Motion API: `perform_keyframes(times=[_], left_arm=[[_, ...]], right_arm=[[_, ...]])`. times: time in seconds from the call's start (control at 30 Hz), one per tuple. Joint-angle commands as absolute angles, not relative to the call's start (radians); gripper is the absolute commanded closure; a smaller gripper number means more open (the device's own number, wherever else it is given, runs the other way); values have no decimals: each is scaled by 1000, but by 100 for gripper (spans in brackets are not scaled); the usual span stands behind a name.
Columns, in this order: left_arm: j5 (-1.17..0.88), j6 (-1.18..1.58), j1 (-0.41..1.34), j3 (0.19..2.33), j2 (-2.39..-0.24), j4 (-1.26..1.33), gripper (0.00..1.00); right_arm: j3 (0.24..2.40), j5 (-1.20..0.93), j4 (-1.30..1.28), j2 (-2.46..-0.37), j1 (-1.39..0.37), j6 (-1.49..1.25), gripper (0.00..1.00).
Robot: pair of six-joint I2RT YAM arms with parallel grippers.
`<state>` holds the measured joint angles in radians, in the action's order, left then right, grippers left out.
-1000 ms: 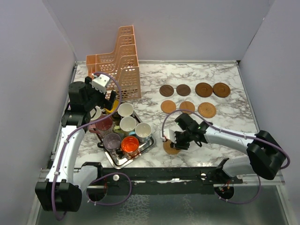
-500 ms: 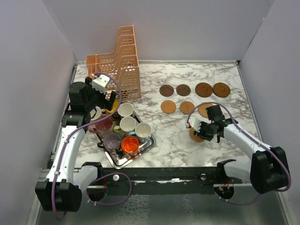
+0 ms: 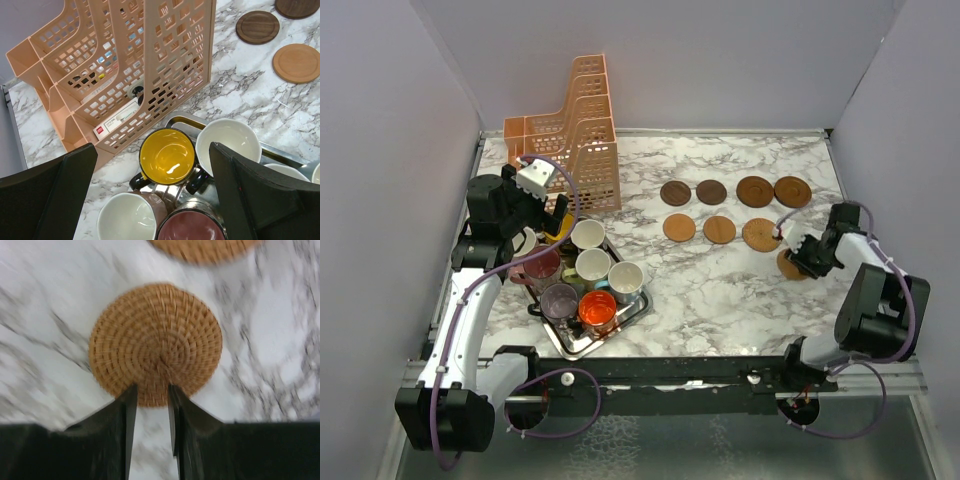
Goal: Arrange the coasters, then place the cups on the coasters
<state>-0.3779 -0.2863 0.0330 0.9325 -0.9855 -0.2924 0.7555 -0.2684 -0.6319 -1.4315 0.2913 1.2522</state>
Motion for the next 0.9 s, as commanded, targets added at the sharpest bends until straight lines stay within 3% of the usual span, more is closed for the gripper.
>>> perform_keyframes(times=[0.0, 0.37, 0.87], left_arm=[[-401, -283, 31, 926, -964, -275, 1], [-409, -284, 31, 925, -963, -275, 1], [-418, -278, 31, 920, -961, -276, 1]], right_arm=[[813, -201, -682, -1586, 414, 1405, 67], [1071, -319, -647, -1837, 453, 1180, 67], [1067, -295, -496, -1876, 323, 978, 67]])
